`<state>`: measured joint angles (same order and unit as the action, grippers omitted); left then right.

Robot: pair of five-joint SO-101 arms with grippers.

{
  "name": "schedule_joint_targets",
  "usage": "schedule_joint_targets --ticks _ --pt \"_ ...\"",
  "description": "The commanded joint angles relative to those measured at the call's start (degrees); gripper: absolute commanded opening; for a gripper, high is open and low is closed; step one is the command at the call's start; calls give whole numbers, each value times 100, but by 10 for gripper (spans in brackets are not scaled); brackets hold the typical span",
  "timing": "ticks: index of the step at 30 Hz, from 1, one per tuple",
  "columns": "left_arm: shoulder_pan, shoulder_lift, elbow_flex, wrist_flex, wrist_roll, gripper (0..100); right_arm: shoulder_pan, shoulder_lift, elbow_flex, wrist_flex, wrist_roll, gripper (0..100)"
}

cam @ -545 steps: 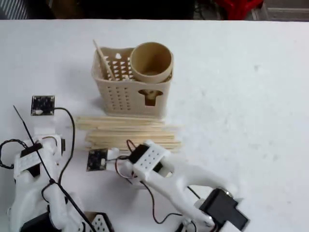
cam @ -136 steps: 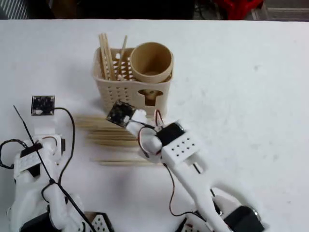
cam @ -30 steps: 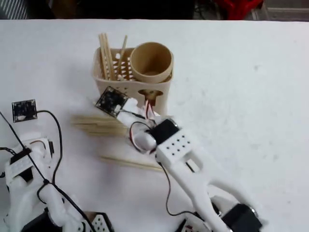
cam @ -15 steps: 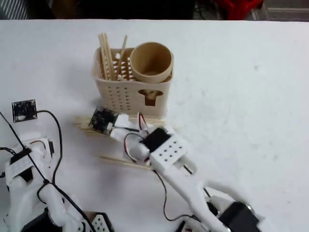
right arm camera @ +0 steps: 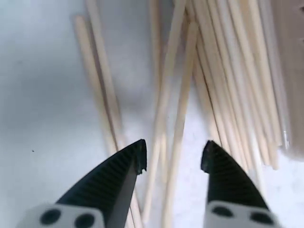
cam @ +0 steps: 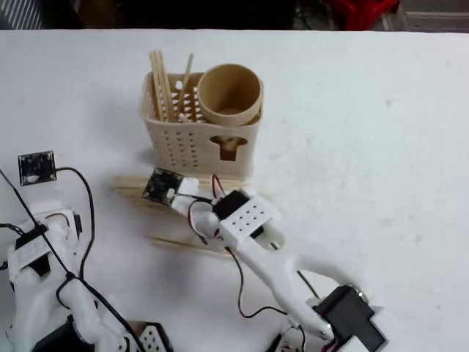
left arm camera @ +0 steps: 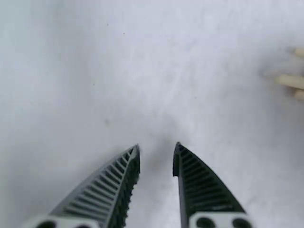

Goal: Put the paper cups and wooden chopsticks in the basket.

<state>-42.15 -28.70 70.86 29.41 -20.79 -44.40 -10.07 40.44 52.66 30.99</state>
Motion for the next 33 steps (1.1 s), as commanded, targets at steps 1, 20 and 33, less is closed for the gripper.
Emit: schedule_joint_targets --ticks 1,20,33 --pt "101 -4 -105 -79 79 132 92 -13 -35 22 62 117" --pt "101 -4 -105 -70 70 132 40 549 299 -1147 70 138" --pt "101 -4 -105 -79 70 132 462 224 -44 -673 18 18"
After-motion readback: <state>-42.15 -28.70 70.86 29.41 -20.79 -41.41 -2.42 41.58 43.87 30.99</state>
